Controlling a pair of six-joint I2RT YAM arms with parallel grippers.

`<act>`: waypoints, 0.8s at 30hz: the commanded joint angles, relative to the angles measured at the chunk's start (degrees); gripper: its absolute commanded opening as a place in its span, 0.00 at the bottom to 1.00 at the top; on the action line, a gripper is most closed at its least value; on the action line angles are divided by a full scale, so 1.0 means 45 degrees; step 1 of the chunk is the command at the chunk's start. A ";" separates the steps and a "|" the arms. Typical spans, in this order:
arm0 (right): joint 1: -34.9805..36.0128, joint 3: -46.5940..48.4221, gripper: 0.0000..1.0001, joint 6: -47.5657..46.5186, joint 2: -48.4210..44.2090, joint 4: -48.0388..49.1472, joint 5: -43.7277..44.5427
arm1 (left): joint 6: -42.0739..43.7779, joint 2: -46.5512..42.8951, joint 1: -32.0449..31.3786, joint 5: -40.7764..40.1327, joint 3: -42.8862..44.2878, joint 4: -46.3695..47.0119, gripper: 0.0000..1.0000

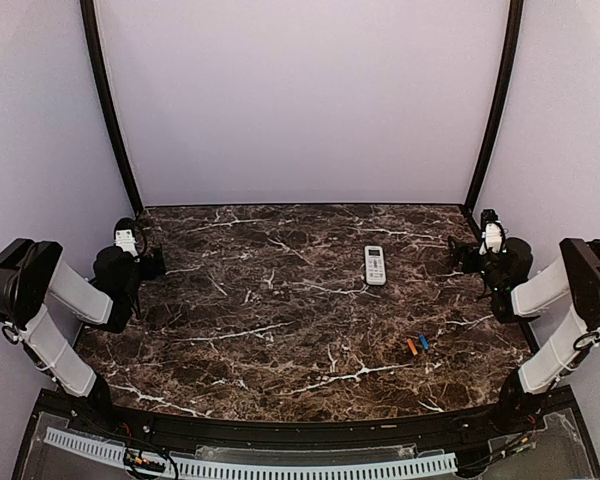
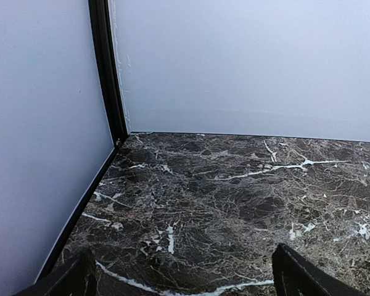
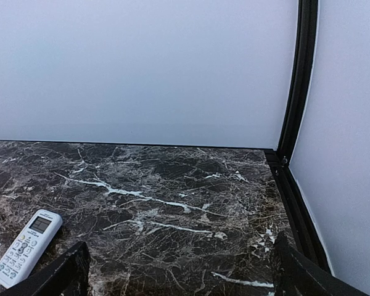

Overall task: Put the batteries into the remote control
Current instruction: Pick up the remote control from the center of the board.

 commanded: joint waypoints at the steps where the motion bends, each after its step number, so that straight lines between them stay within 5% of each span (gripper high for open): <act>1: -0.0068 0.0185 0.98 -0.0075 -0.0128 0.0146 -0.0085 | 0.0168 -0.0271 0.0089 0.0091 0.0032 0.0176 0.99; 4: -0.0050 0.0352 0.99 -0.0075 -0.0744 -0.0422 -0.0112 | 0.0139 -0.0315 0.0096 0.0082 0.0084 -0.0102 0.99; 9: -0.0064 0.2963 0.99 0.0999 -0.3382 -0.7481 -0.0804 | 0.0133 -0.0363 0.0259 0.0464 0.0168 -0.0201 0.99; 13: 0.0322 0.4036 0.96 0.2604 -0.3552 -0.9418 -0.2913 | 0.0139 -0.1146 0.0261 0.0143 0.0579 -0.1177 0.99; 16: 0.2042 0.4901 0.93 0.2874 -0.3447 -1.1267 -0.1100 | -0.0583 -0.2578 0.0238 -0.1245 0.2958 -0.6429 0.99; 24: 0.5981 0.9077 0.95 0.4045 0.0002 -1.7744 0.3995 | -0.1599 -0.4393 -0.0645 0.0863 0.6405 -1.0898 0.93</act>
